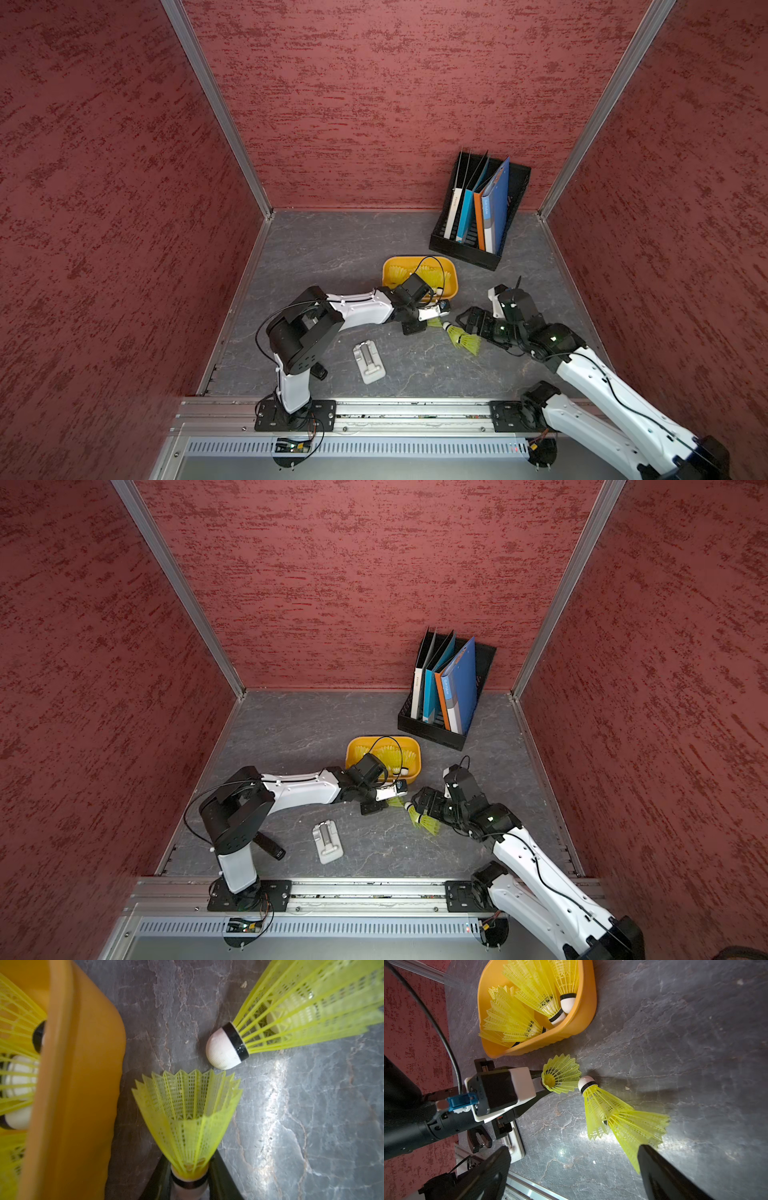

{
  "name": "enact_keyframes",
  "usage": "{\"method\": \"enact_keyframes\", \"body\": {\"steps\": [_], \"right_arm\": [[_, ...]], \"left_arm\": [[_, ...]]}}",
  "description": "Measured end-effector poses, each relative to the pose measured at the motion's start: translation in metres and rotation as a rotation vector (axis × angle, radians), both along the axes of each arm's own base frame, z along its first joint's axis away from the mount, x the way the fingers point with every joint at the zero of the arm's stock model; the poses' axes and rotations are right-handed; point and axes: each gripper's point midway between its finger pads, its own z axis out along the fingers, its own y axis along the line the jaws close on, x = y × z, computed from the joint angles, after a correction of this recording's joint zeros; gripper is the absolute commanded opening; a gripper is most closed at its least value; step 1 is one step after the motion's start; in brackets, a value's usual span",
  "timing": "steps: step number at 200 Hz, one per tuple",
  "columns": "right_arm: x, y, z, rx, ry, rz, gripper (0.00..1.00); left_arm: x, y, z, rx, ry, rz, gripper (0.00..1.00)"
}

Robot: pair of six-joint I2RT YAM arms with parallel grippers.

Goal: Put the shuttlecocks into the storage box
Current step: Pick up the shuttlecock at the center of the board, then place the shuttlecock in the storage box.

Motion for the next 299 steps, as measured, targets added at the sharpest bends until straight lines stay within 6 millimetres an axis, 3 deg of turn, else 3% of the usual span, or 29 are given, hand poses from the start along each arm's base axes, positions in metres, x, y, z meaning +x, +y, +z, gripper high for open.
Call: {"method": "enact_keyframes", "body": {"steps": [44, 128, 144, 172, 192, 211, 254, 280, 299], "right_arm": [[0.000, 0.001, 0.001, 0.000, -0.006, 0.010, 0.98], [0.013, 0.019, 0.021, 0.109, -0.074, 0.087, 0.98], [0.018, 0.024, 0.030, 0.127, -0.089, 0.103, 0.98], [0.032, 0.032, 0.065, 0.158, -0.184, 0.133, 0.98], [0.045, 0.039, 0.090, 0.162, -0.260, 0.162, 0.99], [0.058, 0.046, 0.100, 0.155, -0.299, 0.190, 0.99], [0.088, 0.063, 0.092, 0.122, -0.298, 0.239, 0.99], [0.106, 0.074, 0.093, 0.095, -0.294, 0.263, 0.99], [0.115, 0.082, 0.098, 0.077, -0.311, 0.269, 0.98]], "left_arm": [[-0.013, 0.007, 0.008, -0.002, 0.022, 0.029, 0.16], [-0.014, 0.007, 0.072, -0.169, 0.041, 0.229, 0.16], [-0.014, 0.007, 0.086, -0.212, 0.058, 0.277, 0.17], [-0.011, 0.009, 0.118, -0.317, 0.082, 0.370, 0.18], [0.003, 0.019, 0.137, -0.388, 0.096, 0.464, 0.19], [0.024, 0.032, 0.147, -0.448, 0.112, 0.575, 0.20], [0.070, 0.066, 0.157, -0.560, 0.156, 0.820, 0.20], [0.090, 0.081, 0.153, -0.601, 0.185, 0.930, 0.20], [0.101, 0.091, 0.138, -0.593, 0.220, 1.005, 0.20]]}}
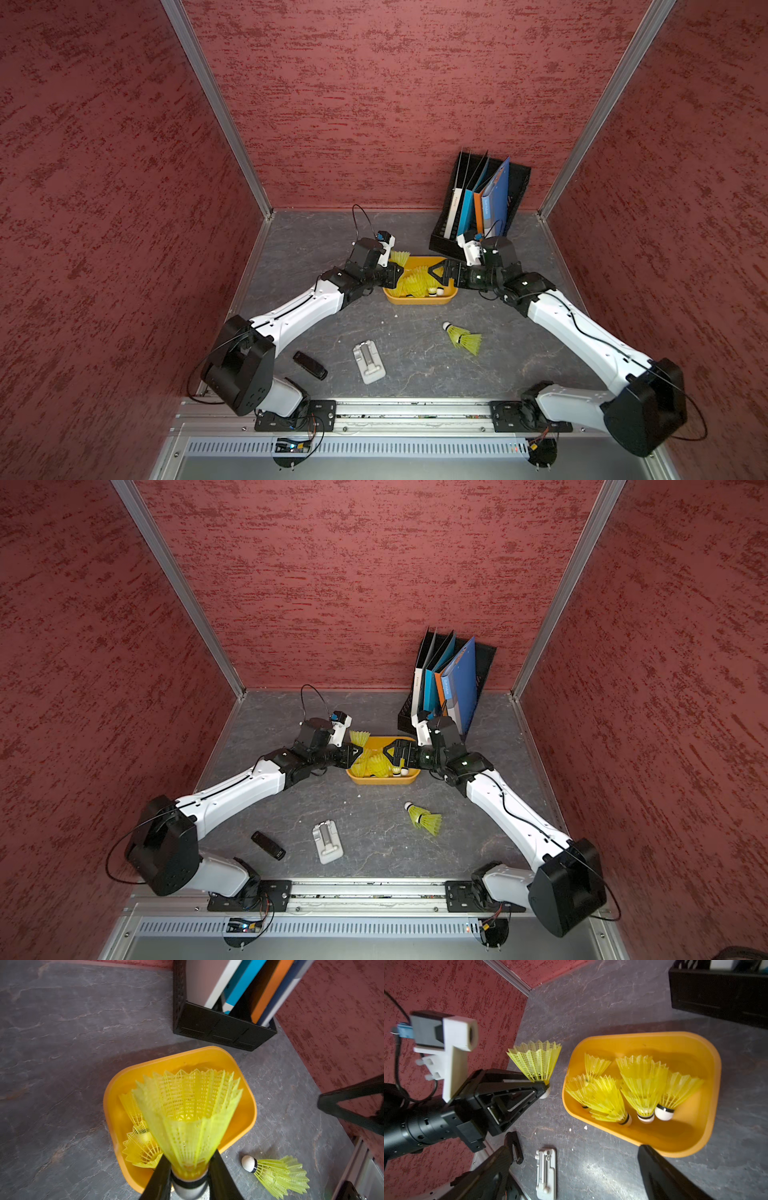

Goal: Put the shuttlecocks into the storage box
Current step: Place the shuttlecock in the storage box.

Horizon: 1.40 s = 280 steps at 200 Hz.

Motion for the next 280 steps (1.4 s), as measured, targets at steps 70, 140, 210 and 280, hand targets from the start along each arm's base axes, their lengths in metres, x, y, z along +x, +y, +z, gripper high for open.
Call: {"method": "enact_keyframes", "body": {"steps": [70, 140, 210, 280], "right_arm": [[0.005, 0.013, -0.006, -0.031, 0.001, 0.004, 0.99], [0.007, 0.013, -0.005, -0.032, -0.002, -0.008, 0.98], [0.007, 0.012, -0.005, -0.029, 0.003, -0.017, 0.98], [0.005, 0.011, -0.007, -0.030, 0.007, -0.018, 0.99]], "left_arm": [[0.019, 0.010, -0.045, 0.009, 0.148, 0.112, 0.20], [0.033, 0.007, -0.042, 0.045, 0.157, 0.146, 0.20], [0.023, 0.007, -0.059, 0.089, 0.209, 0.144, 0.20], [0.022, 0.009, -0.070, 0.115, 0.233, 0.150, 0.21]]}}
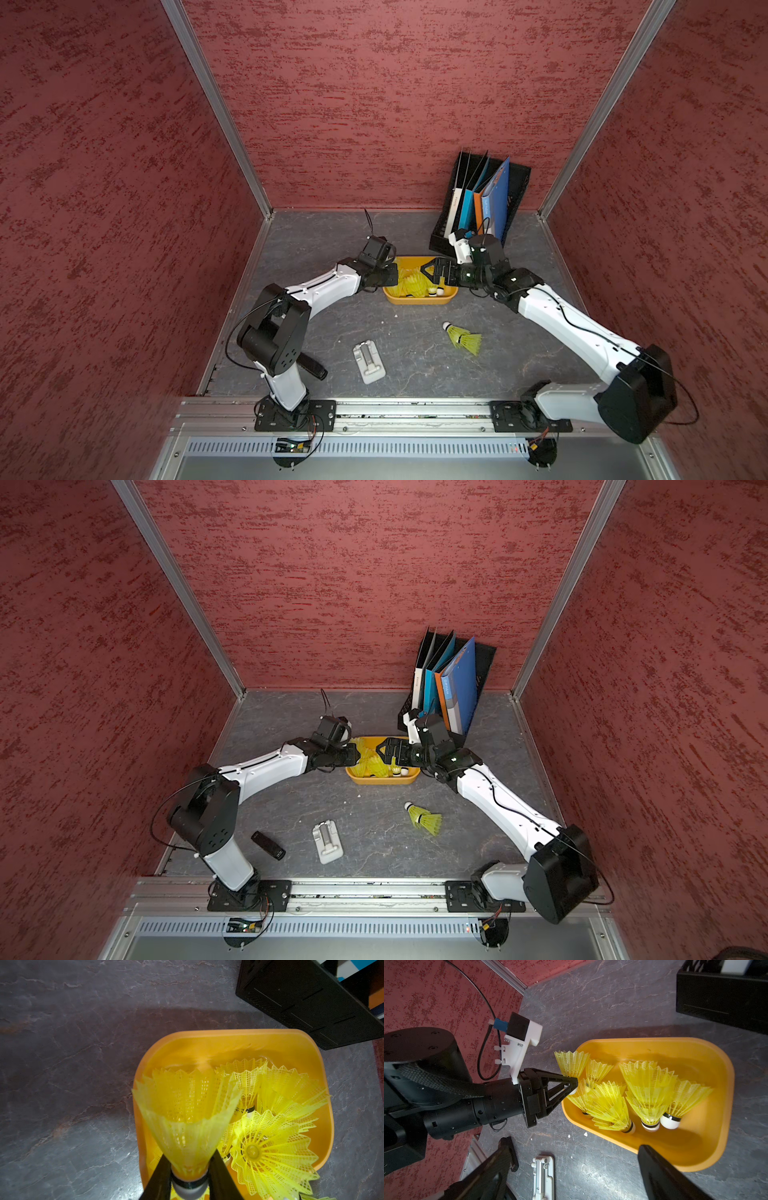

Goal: Put the shuttlecocks into the storage box
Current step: Place the shuttlecock in the storage box.

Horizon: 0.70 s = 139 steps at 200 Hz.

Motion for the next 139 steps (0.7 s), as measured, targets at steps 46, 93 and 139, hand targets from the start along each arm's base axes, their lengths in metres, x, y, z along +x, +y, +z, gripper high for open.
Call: {"method": "enact_keyframes", "body": {"steps": [46, 93, 139], "right_arm": [[0.000, 0.000, 0.000, 0.000, -0.001, 0.000, 0.98], [0.000, 0.000, 0.000, -0.001, -0.002, -0.001, 0.98], [-0.001, 0.001, 0.000, -0.005, -0.002, -0.002, 0.99]], "left_arm": [[-0.003, -0.003, 0.000, 0.001, 0.003, -0.006, 0.40], [-0.011, -0.005, 0.001, 0.003, 0.031, 0.011, 0.60], [-0.017, 0.001, 0.026, -0.011, -0.007, 0.032, 0.64]]}}
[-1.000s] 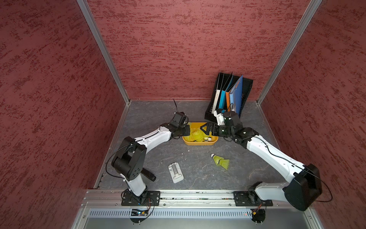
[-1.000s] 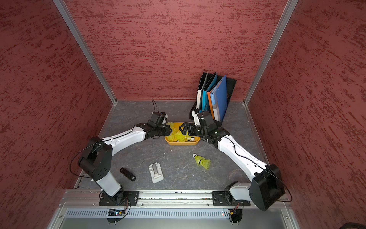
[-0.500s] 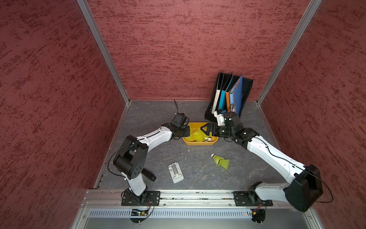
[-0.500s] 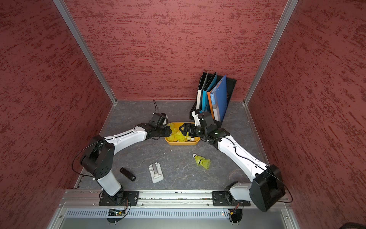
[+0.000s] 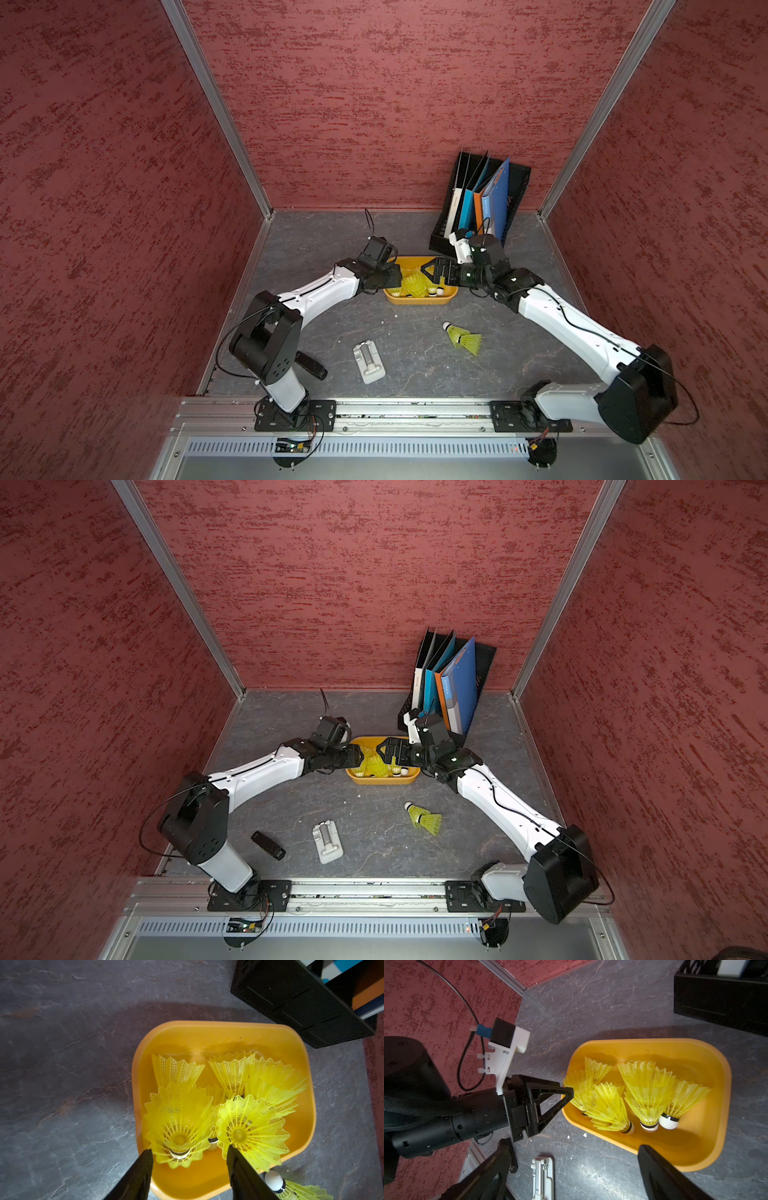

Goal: Put the shuttlecocks into the storage box
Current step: Place the shuttlecock in the storage box, then pick up the shuttlecock at the center of the board.

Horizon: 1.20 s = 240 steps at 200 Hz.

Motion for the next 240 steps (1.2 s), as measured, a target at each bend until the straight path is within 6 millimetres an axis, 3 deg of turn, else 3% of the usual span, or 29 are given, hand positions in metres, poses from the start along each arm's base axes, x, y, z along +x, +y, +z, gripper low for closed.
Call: {"method": "enact_keyframes", "body": {"steps": [23, 58, 101, 127, 153, 200, 240], "right_arm": [[-0.002, -0.001, -0.003, -0.013, 0.002, -0.005, 0.98], [-0.009, -0.009, -0.010, -0.099, -0.006, -0.019, 0.99], [-0.032, -0.030, -0.018, -0.277, 0.002, -0.042, 0.99], [-0.050, -0.035, -0.003, -0.328, -0.025, -0.048, 0.99], [-0.069, -0.044, 0.010, -0.321, -0.020, -0.069, 0.99], [-0.094, -0.071, 0.004, -0.371, 0.082, -0.154, 0.99], [-0.120, -0.077, -0.009, -0.336, 0.208, -0.239, 0.98]], "left_arm": [[-0.003, 0.005, 0.018, -0.005, -0.032, 0.017, 0.69], [-0.006, 0.012, 0.043, -0.016, -0.085, 0.035, 0.85], [-0.006, 0.025, 0.083, -0.095, -0.162, 0.064, 0.87], [-0.007, 0.030, 0.106, -0.153, -0.207, 0.041, 0.88], [-0.019, 0.020, 0.123, -0.195, -0.238, -0.061, 0.88], [-0.060, 0.001, 0.112, -0.228, -0.201, -0.258, 0.87], [-0.109, -0.036, 0.100, -0.219, -0.181, -0.523, 0.81]]}}
